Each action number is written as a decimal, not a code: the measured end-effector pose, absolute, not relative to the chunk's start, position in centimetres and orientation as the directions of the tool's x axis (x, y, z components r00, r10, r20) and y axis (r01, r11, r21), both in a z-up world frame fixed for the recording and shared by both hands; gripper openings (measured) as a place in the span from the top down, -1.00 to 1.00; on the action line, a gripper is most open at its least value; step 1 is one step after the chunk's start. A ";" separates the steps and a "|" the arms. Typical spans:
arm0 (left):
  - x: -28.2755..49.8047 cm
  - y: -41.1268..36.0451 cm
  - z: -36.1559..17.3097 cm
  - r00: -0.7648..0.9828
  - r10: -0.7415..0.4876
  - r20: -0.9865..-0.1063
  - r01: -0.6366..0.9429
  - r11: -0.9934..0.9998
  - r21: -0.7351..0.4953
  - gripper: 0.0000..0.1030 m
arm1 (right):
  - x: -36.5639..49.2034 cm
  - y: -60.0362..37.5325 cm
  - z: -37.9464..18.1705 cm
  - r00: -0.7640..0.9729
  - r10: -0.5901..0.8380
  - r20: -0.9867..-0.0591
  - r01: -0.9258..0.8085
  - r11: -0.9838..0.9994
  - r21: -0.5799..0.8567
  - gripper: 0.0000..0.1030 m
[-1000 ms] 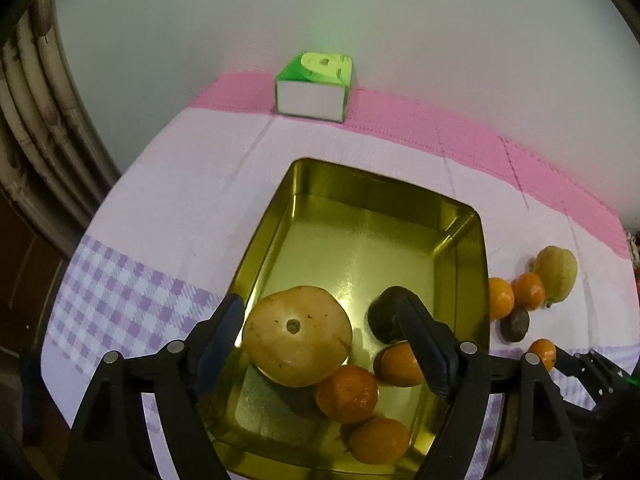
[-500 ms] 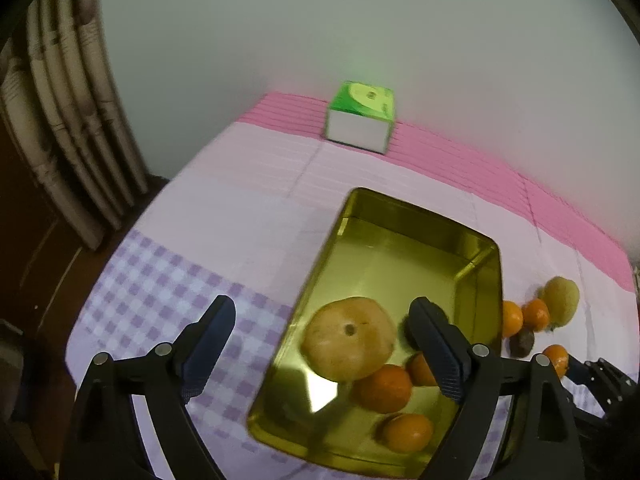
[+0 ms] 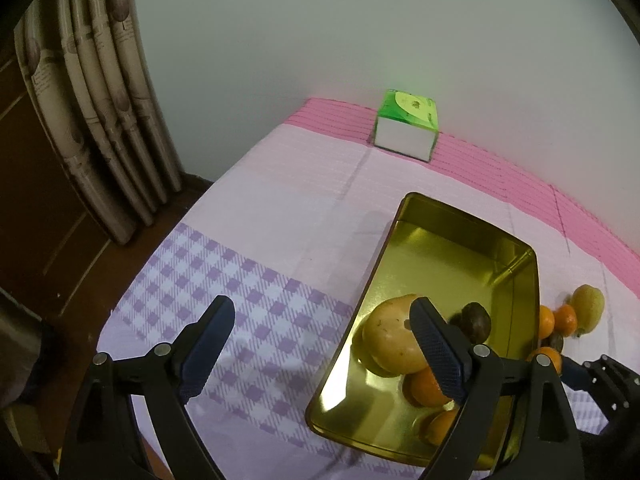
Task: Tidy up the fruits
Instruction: 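Carry the mandarin into the gold tin and open the right gripper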
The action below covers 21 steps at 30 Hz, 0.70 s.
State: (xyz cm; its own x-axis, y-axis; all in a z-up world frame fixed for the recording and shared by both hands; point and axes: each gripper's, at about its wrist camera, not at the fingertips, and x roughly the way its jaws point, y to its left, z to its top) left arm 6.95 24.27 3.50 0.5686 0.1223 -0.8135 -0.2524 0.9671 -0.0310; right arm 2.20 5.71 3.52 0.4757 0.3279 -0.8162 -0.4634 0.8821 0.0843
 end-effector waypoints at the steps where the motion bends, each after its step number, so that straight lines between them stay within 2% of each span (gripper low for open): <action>1: 6.9 24.3 3.5 0.569 0.123 -0.813 -0.254 0.967 -0.031 -0.73 | 2.3 6.1 3.3 0.470 0.327 -0.820 -0.469 0.880 0.082 0.28; 21: 7.1 23.6 3.0 0.563 0.129 -0.816 -0.237 0.971 -0.010 -0.77 | 2.4 7.5 0.8 0.433 0.286 -0.855 -0.483 0.874 0.048 0.28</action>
